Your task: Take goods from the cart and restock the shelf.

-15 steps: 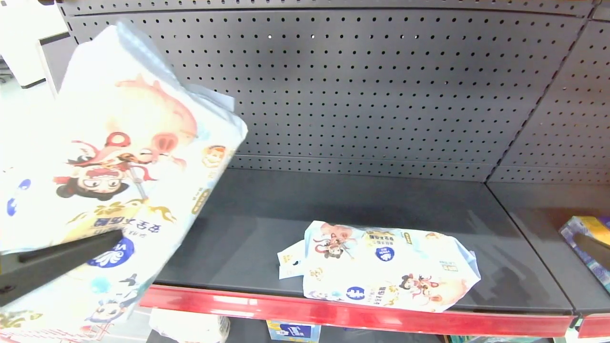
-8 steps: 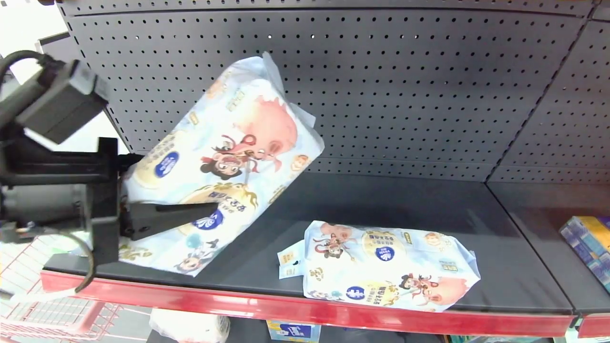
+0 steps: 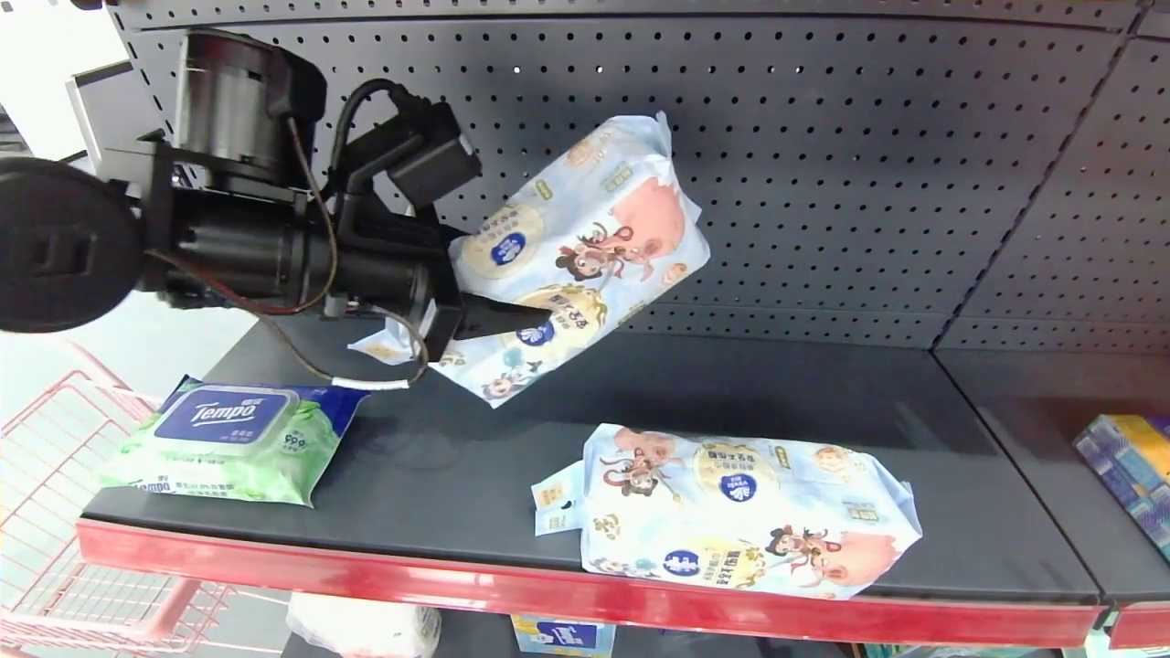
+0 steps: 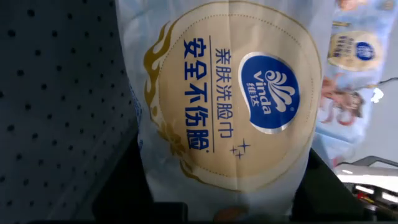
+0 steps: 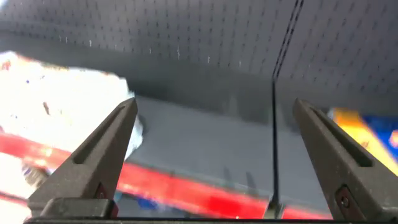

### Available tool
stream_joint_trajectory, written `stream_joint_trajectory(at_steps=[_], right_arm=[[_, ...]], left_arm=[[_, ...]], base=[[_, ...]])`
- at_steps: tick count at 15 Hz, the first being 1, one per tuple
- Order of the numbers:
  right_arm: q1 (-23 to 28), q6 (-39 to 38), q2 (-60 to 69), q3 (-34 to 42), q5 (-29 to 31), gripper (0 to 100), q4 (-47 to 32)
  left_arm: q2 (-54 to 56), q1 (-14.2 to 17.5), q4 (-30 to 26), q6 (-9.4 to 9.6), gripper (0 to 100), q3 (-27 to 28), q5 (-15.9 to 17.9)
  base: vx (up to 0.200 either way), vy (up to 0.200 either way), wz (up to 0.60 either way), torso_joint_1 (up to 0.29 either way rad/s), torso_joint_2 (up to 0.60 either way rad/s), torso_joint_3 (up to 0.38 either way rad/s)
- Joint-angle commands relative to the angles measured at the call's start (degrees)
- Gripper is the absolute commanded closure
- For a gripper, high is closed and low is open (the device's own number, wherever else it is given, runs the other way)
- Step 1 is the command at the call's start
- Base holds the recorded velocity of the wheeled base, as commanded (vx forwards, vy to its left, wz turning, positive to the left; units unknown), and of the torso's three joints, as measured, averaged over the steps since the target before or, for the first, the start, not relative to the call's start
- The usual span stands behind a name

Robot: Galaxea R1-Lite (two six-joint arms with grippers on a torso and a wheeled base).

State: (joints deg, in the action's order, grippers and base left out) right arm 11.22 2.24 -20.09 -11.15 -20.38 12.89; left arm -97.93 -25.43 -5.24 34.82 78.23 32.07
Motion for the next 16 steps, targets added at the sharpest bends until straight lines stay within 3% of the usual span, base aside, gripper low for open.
stream_joint_trajectory(at_steps=[1, 2, 6, 16], right_arm=[[-0.2, 0.0, 3.5, 0.0, 0.0, 0, -2.4], [-0.2, 0.0, 4.4, 0.0, -0.2, 0, -3.8], [-0.2, 0.0, 3.9, -0.2, -0.3, 0, -3.9], [-0.2, 0.0, 4.0, 0.3, -0.2, 0, -4.0]], left_arm=[[-6.0, -0.8, 0.0, 1.31, 100, 2.9, 0.0], [-8.0, -1.3, 0.0, 2.10, 100, 4.6, 0.0], [-13.4, -1.6, 0.0, 2.36, 100, 10.2, 0.3], [-16.2, -3.1, 0.1, 2.54, 100, 10.7, 0.3]], base=[[0.000, 0.000, 0.00, 0.000, 0.00, 0.000], [0.000, 0.000, 0.00, 0.000, 0.00, 0.000], [0.000, 0.000, 0.00, 0.000, 0.00, 0.000], [0.000, 0.000, 0.00, 0.000, 0.00, 0.000]])
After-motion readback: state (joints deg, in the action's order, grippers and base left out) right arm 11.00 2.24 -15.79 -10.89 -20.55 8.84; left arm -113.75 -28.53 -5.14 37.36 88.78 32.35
